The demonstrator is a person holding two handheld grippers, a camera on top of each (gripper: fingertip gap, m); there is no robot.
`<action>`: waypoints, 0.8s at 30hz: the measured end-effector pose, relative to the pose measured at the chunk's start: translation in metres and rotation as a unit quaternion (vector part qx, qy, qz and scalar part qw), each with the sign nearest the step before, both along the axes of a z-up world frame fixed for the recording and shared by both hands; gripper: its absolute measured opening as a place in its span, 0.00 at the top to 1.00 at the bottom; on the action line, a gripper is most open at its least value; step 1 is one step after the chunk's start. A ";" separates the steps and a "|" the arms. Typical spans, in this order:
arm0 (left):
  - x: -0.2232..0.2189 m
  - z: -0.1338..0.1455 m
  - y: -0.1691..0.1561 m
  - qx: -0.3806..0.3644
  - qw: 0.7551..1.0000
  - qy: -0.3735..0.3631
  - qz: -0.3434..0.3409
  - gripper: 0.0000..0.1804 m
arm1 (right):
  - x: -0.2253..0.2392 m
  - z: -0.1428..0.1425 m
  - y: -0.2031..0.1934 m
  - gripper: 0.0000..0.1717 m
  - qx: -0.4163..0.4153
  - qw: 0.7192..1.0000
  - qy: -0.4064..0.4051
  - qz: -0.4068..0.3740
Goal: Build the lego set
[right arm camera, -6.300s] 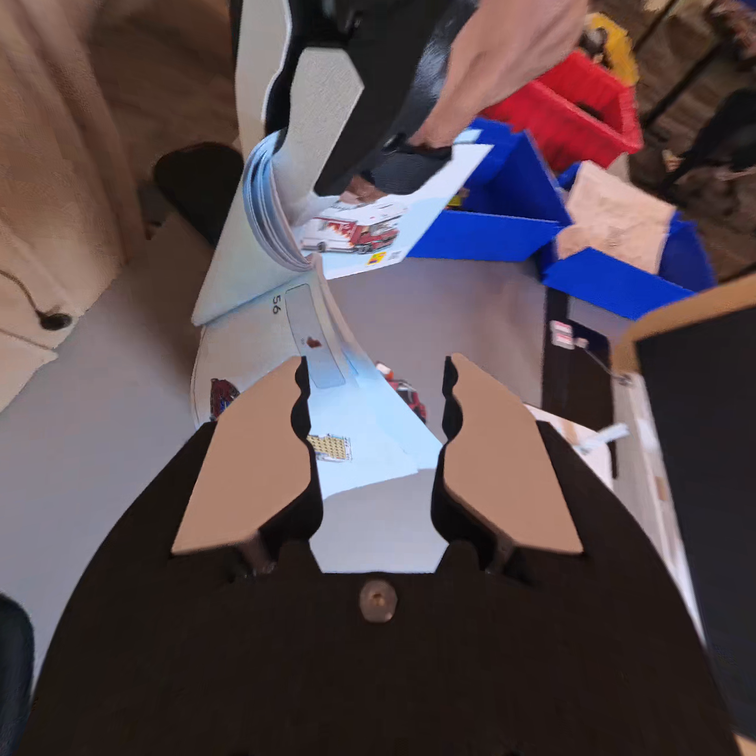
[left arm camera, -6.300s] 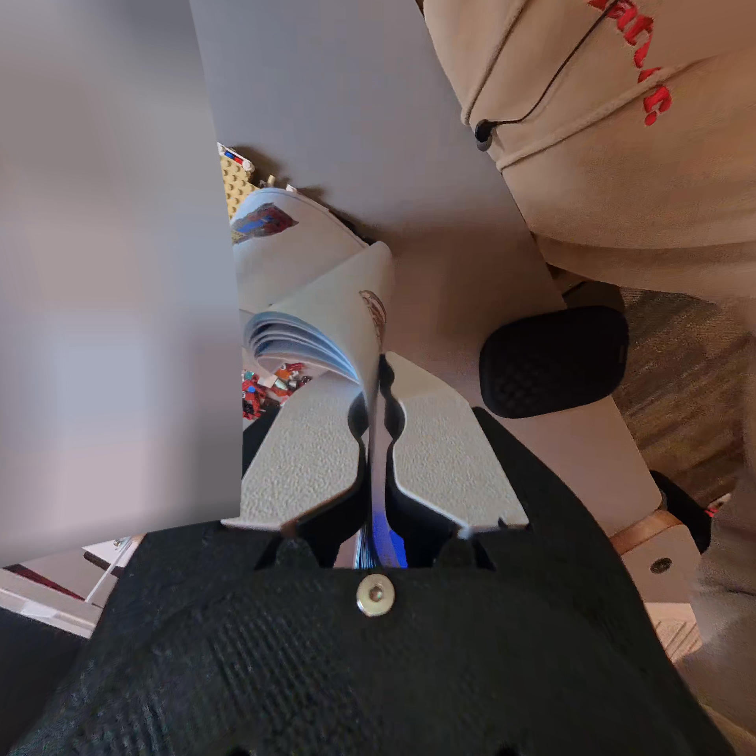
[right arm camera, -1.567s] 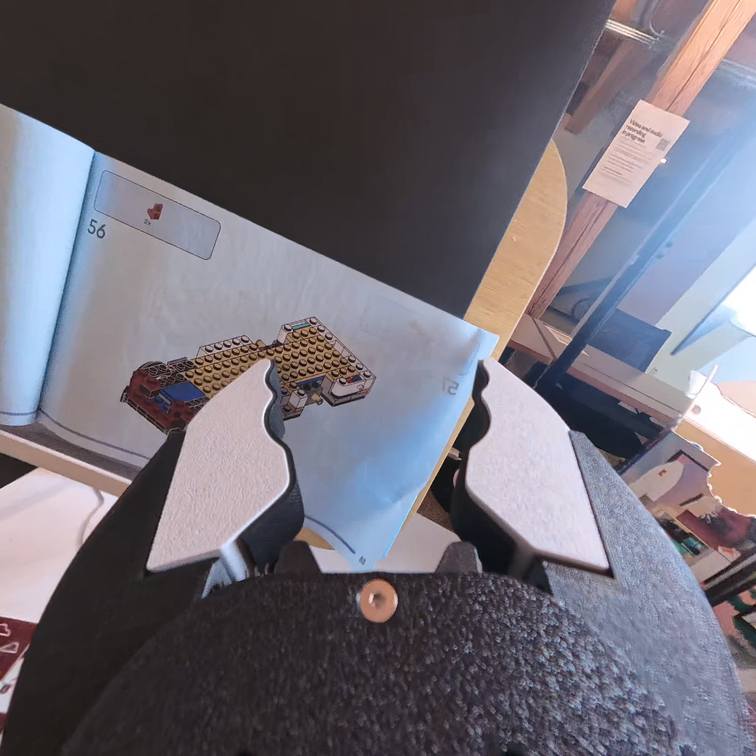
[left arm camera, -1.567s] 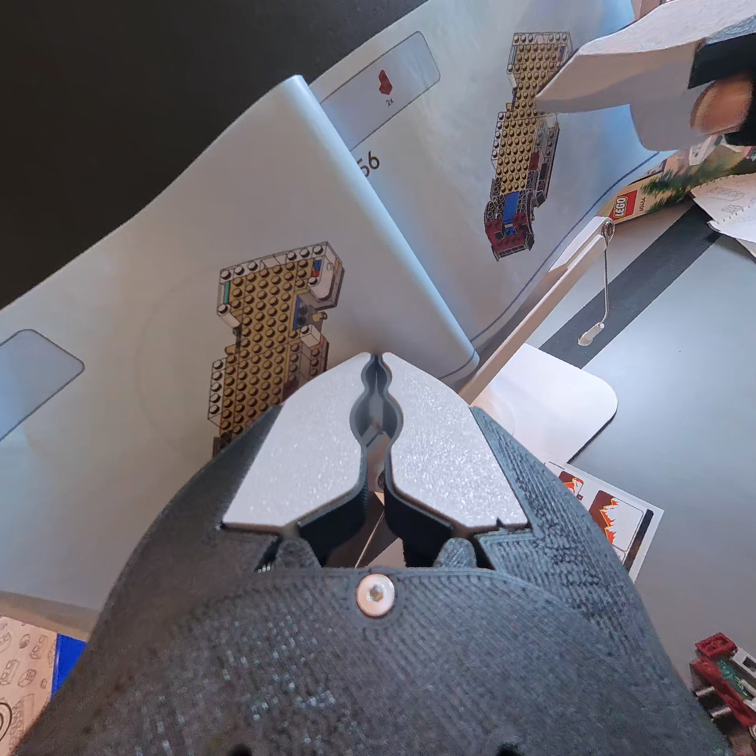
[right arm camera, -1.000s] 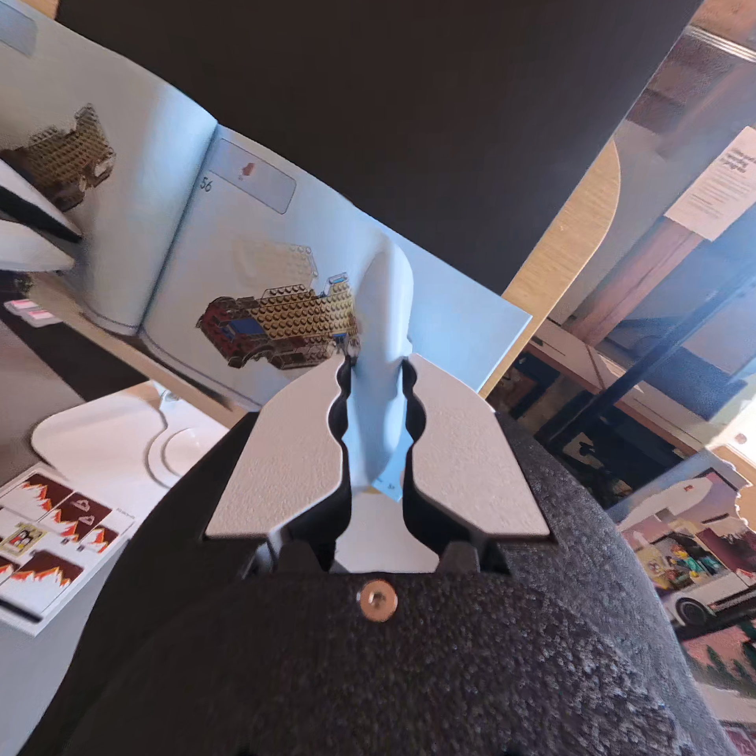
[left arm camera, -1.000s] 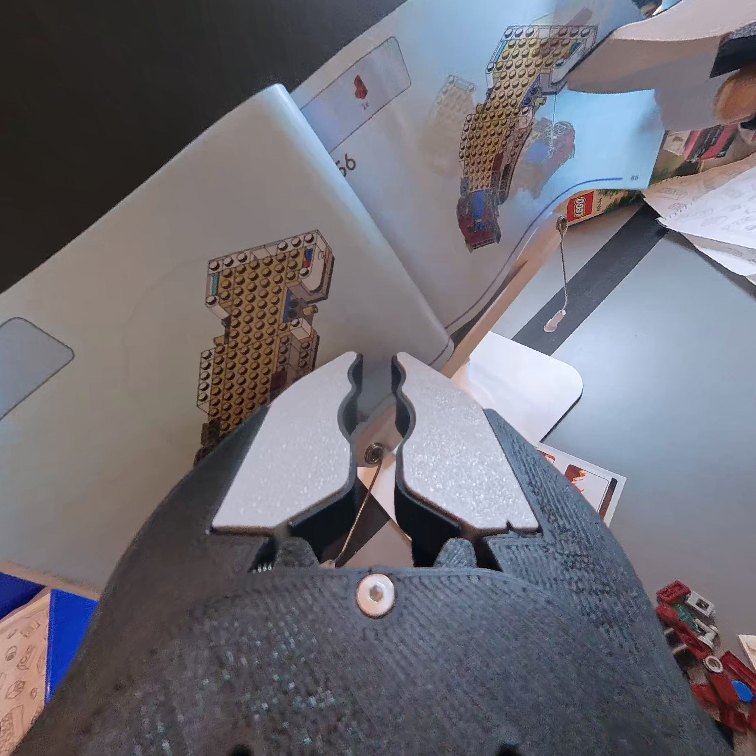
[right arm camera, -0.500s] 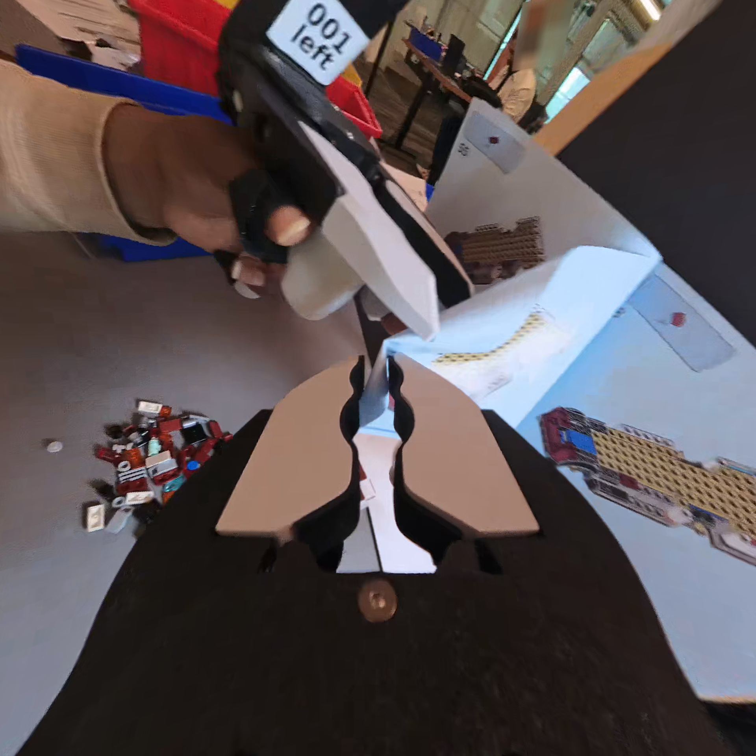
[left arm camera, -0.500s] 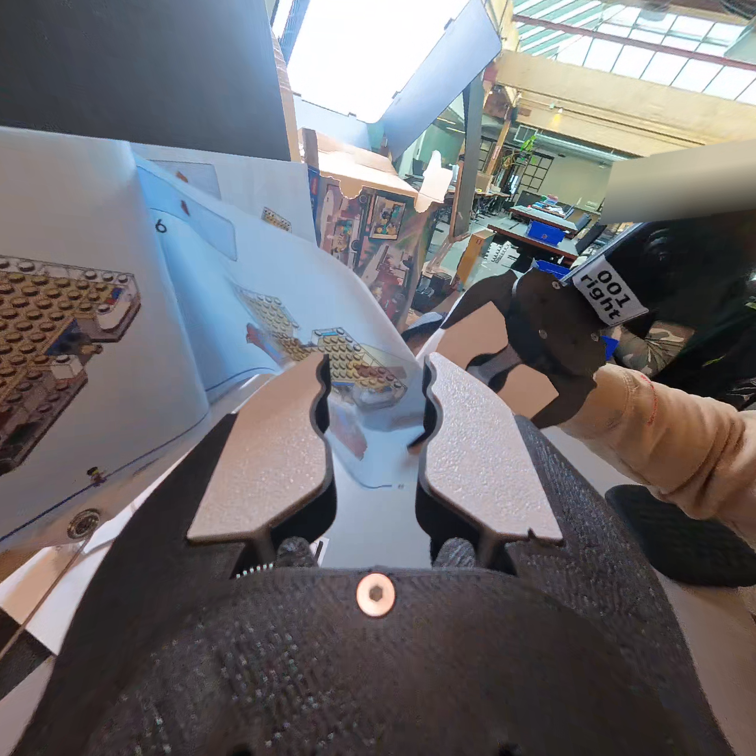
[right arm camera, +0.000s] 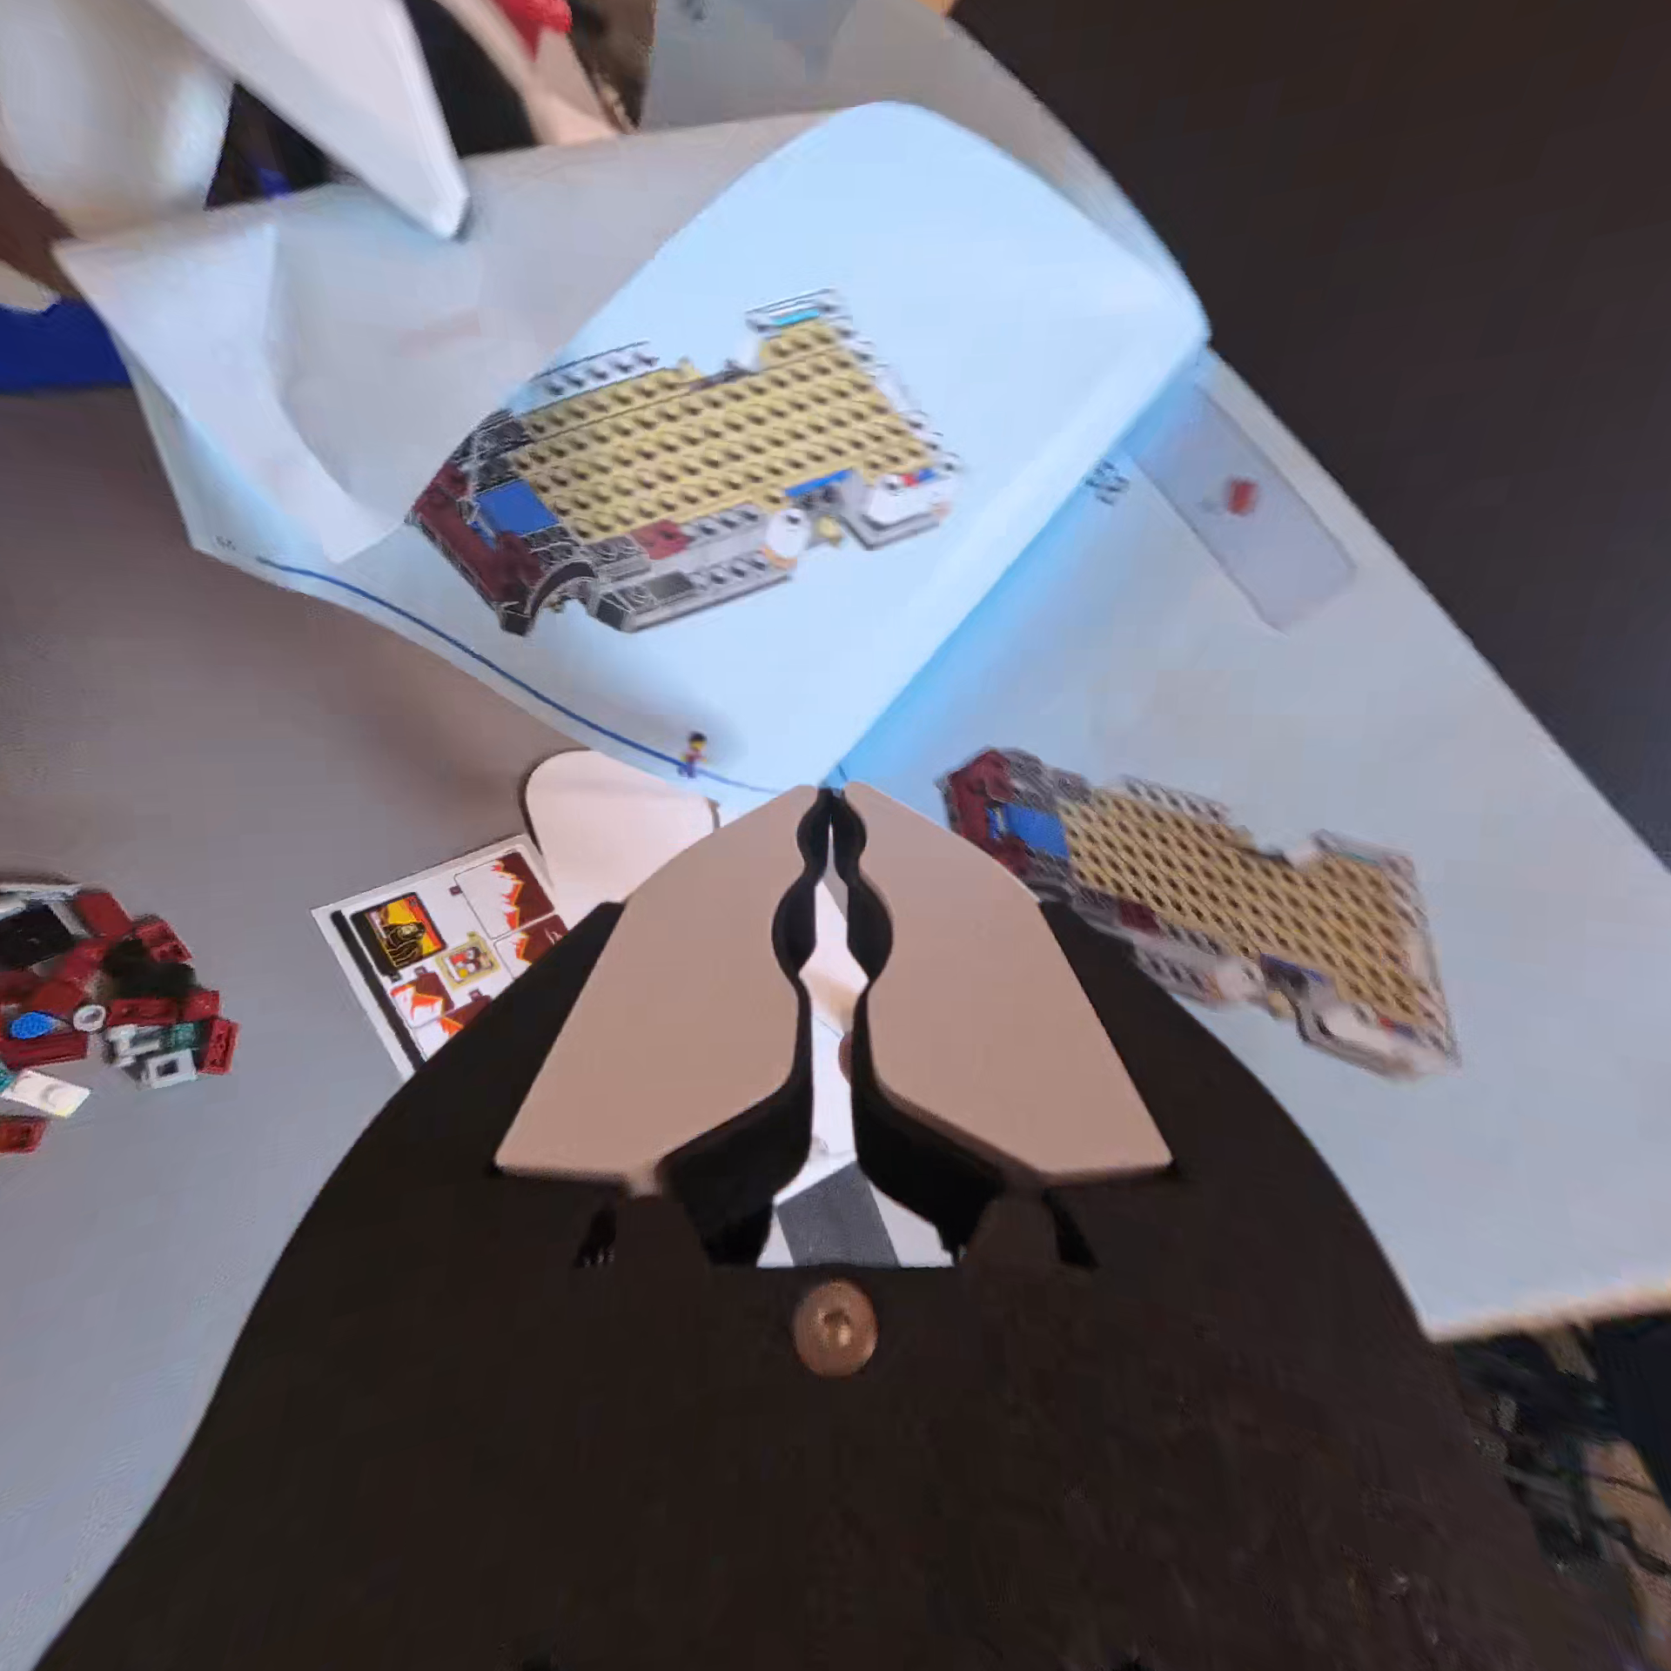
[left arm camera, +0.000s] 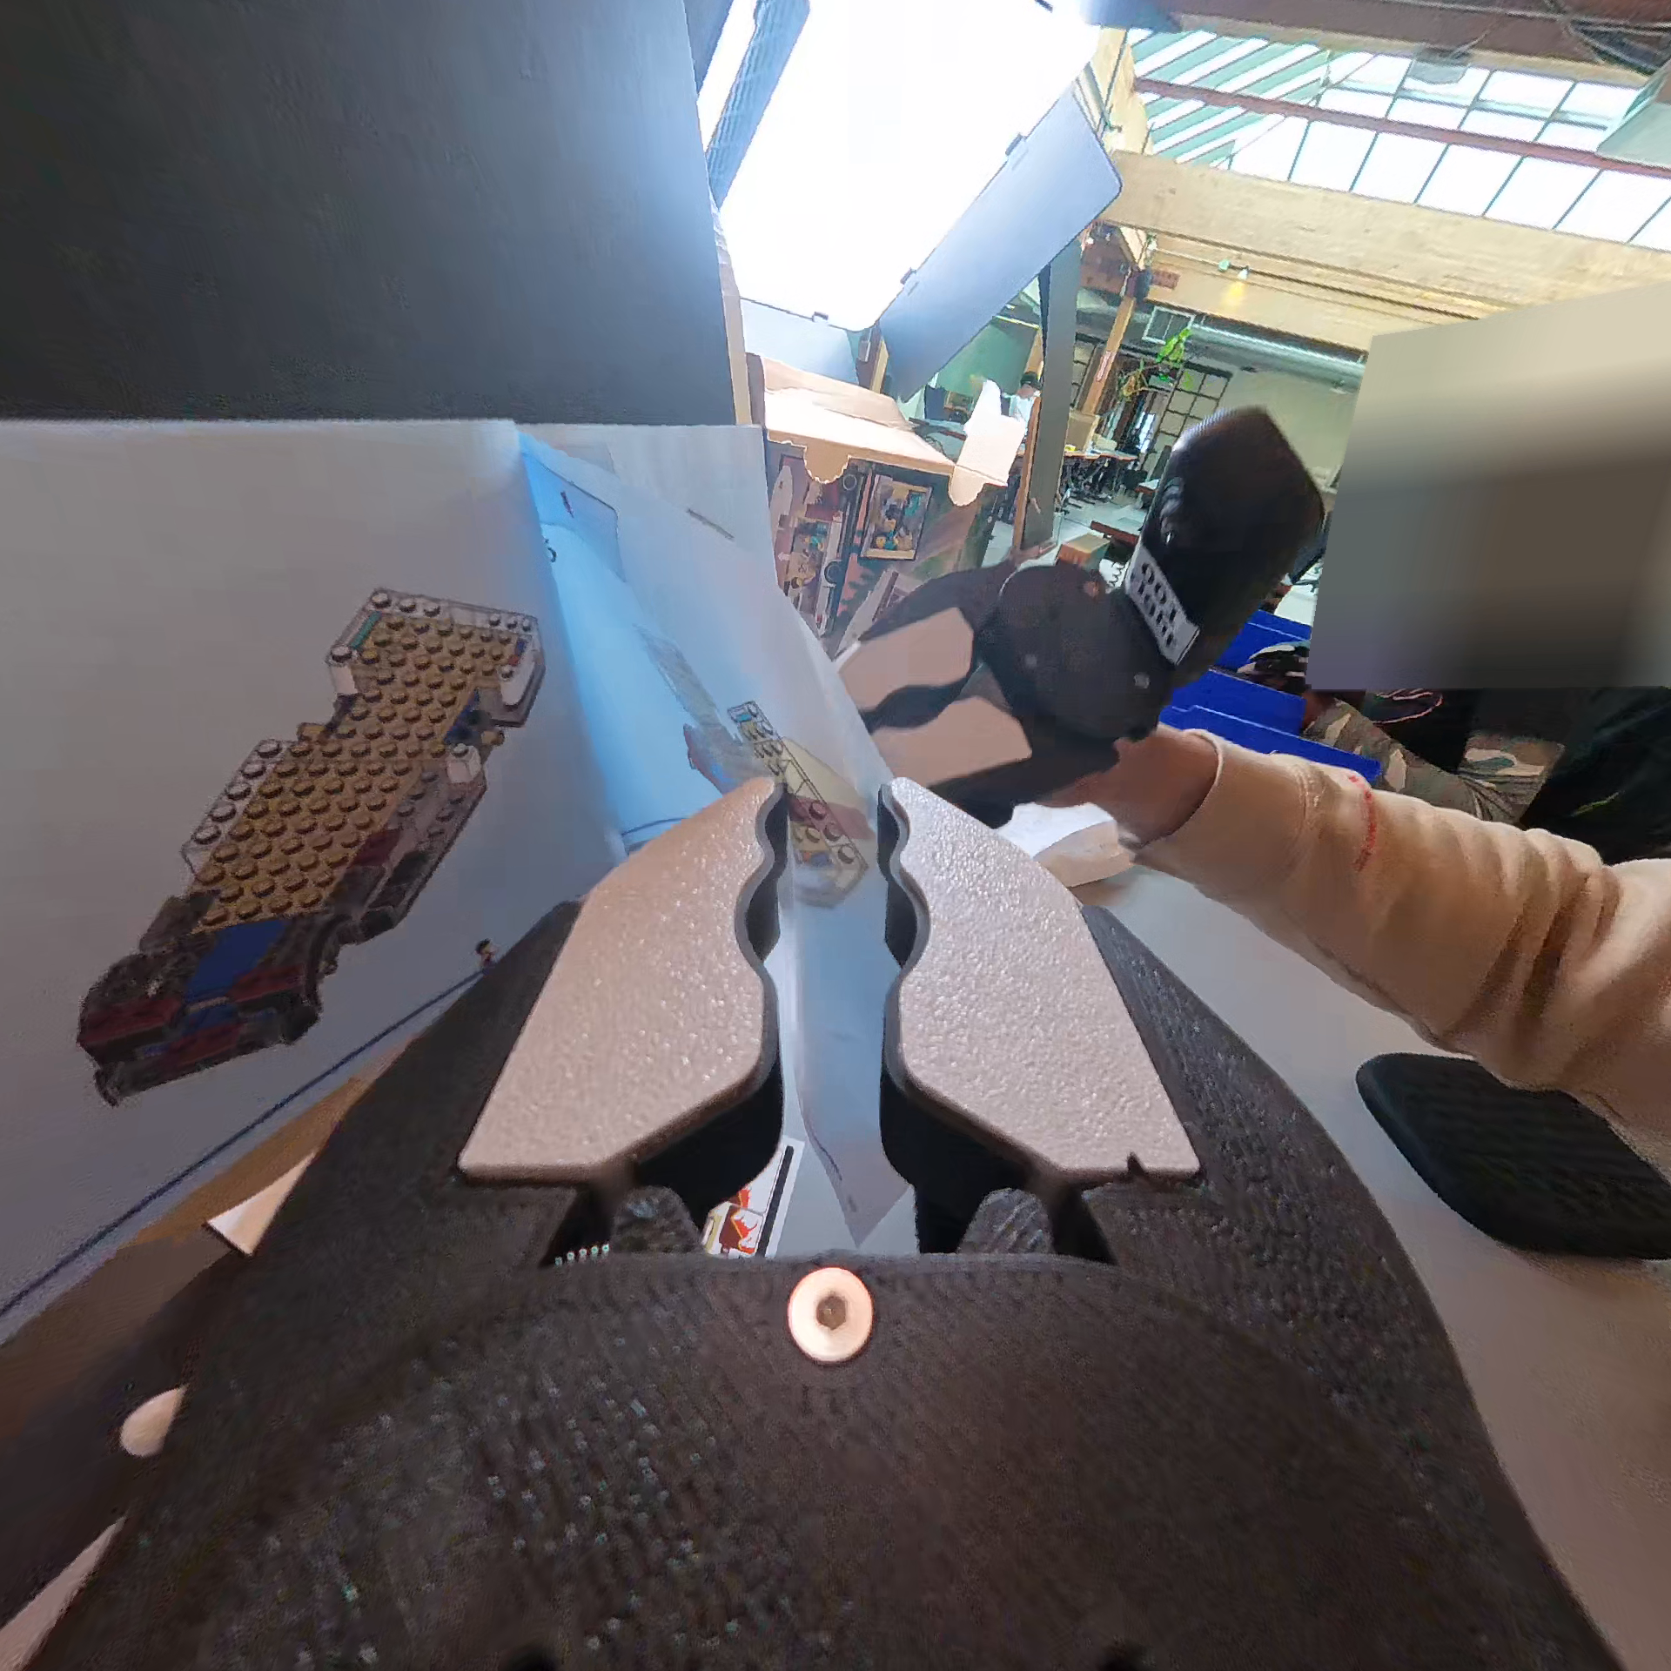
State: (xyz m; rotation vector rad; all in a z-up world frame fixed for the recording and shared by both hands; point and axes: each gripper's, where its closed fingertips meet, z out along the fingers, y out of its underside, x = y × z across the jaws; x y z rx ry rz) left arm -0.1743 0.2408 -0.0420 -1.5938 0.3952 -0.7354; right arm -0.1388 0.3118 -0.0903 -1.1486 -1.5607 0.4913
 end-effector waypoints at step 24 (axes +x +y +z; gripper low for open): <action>-0.111 -0.064 0.028 -0.084 0.962 -0.040 0.256 0.89 | -0.106 -0.017 -0.028 0.99 0.104 0.988 -0.116 -0.008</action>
